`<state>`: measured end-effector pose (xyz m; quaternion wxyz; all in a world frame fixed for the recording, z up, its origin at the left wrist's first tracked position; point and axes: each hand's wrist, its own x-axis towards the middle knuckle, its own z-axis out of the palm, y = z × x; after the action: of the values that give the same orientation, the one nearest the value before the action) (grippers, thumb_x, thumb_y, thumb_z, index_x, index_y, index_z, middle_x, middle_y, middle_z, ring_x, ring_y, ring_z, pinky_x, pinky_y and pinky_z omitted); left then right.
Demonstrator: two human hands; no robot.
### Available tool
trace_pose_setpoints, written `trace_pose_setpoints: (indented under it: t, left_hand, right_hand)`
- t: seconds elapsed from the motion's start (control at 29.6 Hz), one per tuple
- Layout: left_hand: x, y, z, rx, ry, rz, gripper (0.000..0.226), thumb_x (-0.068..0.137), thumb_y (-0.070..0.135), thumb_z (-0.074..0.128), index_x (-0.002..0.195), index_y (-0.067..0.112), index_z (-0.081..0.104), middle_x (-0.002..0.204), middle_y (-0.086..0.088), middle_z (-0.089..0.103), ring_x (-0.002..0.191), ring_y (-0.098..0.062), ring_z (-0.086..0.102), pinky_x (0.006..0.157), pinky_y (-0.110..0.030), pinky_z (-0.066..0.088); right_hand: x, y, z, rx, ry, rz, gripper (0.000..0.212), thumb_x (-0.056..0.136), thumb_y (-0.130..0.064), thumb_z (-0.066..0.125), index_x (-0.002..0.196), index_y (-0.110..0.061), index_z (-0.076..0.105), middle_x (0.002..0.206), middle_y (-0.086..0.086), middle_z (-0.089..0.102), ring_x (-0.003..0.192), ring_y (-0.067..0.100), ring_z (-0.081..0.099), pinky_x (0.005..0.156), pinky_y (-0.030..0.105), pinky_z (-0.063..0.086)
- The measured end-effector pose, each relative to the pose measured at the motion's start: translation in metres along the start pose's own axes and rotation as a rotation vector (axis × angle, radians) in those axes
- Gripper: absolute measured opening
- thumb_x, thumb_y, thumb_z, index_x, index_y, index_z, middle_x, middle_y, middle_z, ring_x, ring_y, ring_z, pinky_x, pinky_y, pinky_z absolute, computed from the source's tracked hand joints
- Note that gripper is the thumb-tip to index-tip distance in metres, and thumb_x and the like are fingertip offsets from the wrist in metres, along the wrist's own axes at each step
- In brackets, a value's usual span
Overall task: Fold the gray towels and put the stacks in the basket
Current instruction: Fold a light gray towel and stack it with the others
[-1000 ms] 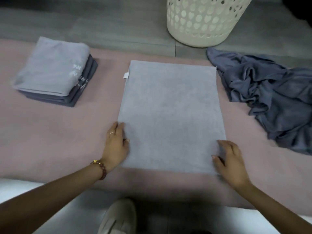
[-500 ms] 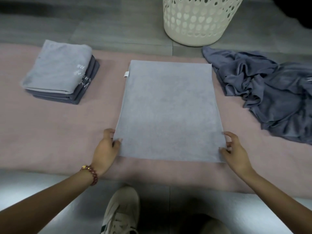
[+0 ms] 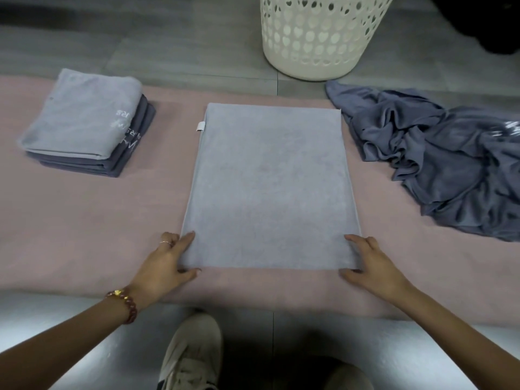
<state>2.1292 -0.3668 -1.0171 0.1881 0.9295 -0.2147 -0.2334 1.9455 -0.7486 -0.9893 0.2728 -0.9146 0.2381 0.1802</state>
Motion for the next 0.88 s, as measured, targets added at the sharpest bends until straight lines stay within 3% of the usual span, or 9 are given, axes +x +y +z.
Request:
trace_pose_setpoints:
  t: [0.07,0.2,0.3,0.41,0.54,0.64,0.74,0.81,0.88]
  left_hand:
    - [0.001,-0.003,-0.004,0.092,0.027,0.050,0.073,0.076,0.022,0.074,0.141,0.015,0.041,0.132,-0.009,0.029,0.112,-0.028,0.051,0.096,-0.030,0.045]
    - [0.008,-0.007,-0.011,0.387,0.193,0.358,0.068,0.048,-0.004,0.081,0.113,0.002,0.063,0.128,-0.016,0.039,0.084,-0.040,0.067,0.057,-0.041,0.057]
    - [0.012,-0.002,-0.017,0.403,0.239,0.428,0.053,0.051,-0.003,0.081,0.102,0.005,0.067,0.126,-0.014,0.047,0.091,-0.039,0.066,0.068,-0.045,0.057]
    - [0.015,0.000,-0.022,0.462,0.266,0.543,0.030,0.064,0.017,0.066,0.094,0.014,0.072,0.123,-0.013,0.058,0.099,-0.031,0.059,0.079,-0.039,0.041]
    - [0.017,-0.017,-0.029,0.253,0.183,0.571,0.034,0.075,0.028,0.044,0.093,0.019,0.072,0.116,-0.001,0.066,0.112,0.001,0.050,0.098,-0.018,0.027]
    - [0.020,-0.019,-0.038,0.230,0.139,0.529,0.035,0.079,0.030,0.045,0.095,0.014,0.072,0.104,-0.004,0.071,0.092,-0.021,0.067,0.091,-0.016,0.034]
    - [0.025,-0.012,-0.047,0.282,0.159,0.593,0.034,0.079,0.030,0.049,0.089,0.010,0.074,0.089,-0.006,0.074,0.072,-0.023,0.070,0.076,-0.022,0.039]
    - [0.031,-0.008,-0.055,0.291,0.168,0.599,0.019,0.075,0.023,0.062,0.084,0.011,0.075,0.079,-0.004,0.074,0.061,-0.023,0.068,0.068,-0.022,0.037]
    - [0.037,-0.005,-0.062,0.392,0.173,0.640,0.008,0.075,0.021,0.066,0.077,0.017,0.072,0.072,-0.001,0.072,0.056,-0.024,0.063,0.068,-0.024,0.033]
  right_hand:
    - [0.000,0.008,0.000,-0.078,0.091,-0.055,0.068,0.077,-0.013,0.069,0.138,-0.020,0.041,0.117,0.006,0.044,0.099,0.032,0.057,0.089,0.034,0.044]
    - [0.002,0.027,0.004,-0.228,0.250,-0.213,0.055,0.071,-0.003,0.069,0.124,-0.012,0.060,0.097,0.011,0.055,0.080,0.036,0.061,0.078,0.041,0.049]
    - [0.002,0.035,0.003,-0.375,0.446,-0.388,0.040,0.072,-0.022,0.054,0.108,-0.014,0.069,0.098,0.008,0.049,0.083,0.032,0.057,0.071,0.039,0.049]
    - [0.001,0.042,0.002,-0.493,0.529,-0.484,0.040,0.074,-0.029,0.045,0.101,-0.018,0.072,0.119,0.012,0.057,0.106,0.030,0.045,0.084,0.037,0.039]
    - [0.005,0.041,-0.002,-0.462,0.509,-0.572,0.034,0.077,-0.023,0.046,0.097,-0.013,0.072,0.119,0.014,0.064,0.118,0.028,0.043,0.094,0.037,0.032]
    - [0.010,0.043,-0.016,-0.441,0.461,-0.680,0.031,0.085,-0.027,0.047,0.095,-0.011,0.072,0.118,0.010,0.066,0.118,0.024,0.045,0.101,0.035,0.032]
    - [0.012,0.043,-0.030,-0.433,0.380,-0.769,0.032,0.094,-0.026,0.045,0.099,-0.011,0.073,0.109,0.006,0.070,0.104,0.019,0.061,0.096,0.029,0.044]
    - [0.011,0.039,-0.037,-0.419,0.322,-0.718,0.023,0.079,-0.008,0.066,0.100,-0.014,0.074,0.102,0.004,0.073,0.089,0.020,0.070,0.076,0.027,0.055]
    - [0.012,0.035,-0.041,-0.376,0.233,-0.614,0.043,0.064,0.005,0.079,0.101,-0.016,0.074,0.101,0.003,0.073,0.084,0.019,0.072,0.071,0.029,0.055]
